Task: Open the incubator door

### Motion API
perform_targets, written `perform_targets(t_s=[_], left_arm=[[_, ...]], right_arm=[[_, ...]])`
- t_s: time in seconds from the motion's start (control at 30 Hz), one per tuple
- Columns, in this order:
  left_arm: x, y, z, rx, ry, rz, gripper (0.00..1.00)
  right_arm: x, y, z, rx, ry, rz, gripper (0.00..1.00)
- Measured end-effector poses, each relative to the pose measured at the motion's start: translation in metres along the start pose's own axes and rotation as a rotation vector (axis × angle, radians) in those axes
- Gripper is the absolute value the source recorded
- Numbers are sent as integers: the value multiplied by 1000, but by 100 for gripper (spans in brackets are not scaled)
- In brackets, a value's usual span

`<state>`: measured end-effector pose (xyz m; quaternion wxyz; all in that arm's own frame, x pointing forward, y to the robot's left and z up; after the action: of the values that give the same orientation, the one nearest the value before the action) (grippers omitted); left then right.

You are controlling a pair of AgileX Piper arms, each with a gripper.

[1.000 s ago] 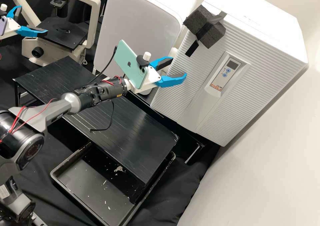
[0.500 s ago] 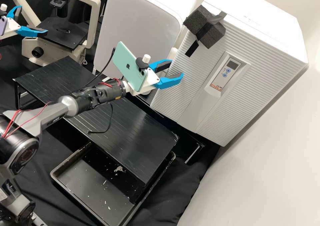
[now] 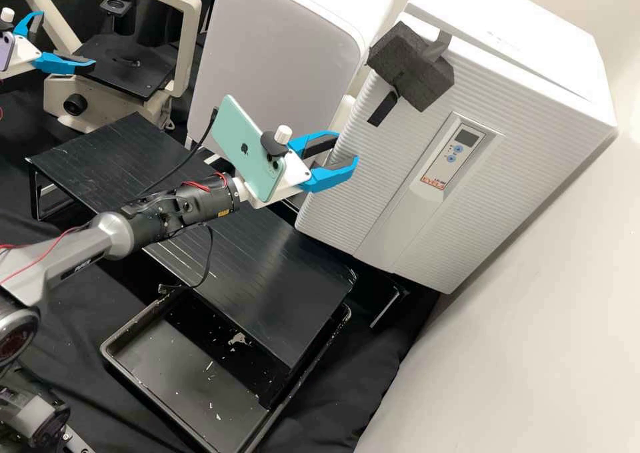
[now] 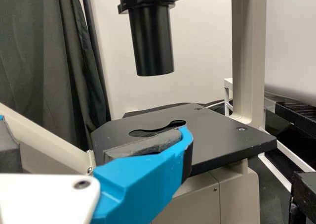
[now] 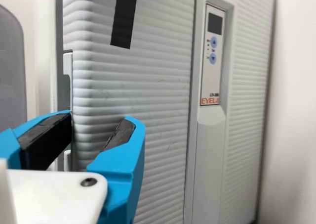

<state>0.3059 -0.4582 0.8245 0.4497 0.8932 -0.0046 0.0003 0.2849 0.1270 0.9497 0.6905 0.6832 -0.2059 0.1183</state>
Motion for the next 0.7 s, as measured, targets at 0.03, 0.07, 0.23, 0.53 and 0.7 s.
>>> perform_targets(t_s=[0.03,0.07,0.23,0.53,0.7], left_arm=[[0,0,0,0,0,0,100],[0,0,0,0,0,0,100],[0,0,0,0,0,0,100],[0,0,0,0,0,0,100],[0,0,0,0,0,0,100]], right_arm=[[-3,2,1,7,-4,2,0],[-9,5,3,16,-11,11,0],[-34,18,6,37,-31,86,0],[-83,50,15,96,-77,307,0],[-95,60,12,111,-37,364,0]])
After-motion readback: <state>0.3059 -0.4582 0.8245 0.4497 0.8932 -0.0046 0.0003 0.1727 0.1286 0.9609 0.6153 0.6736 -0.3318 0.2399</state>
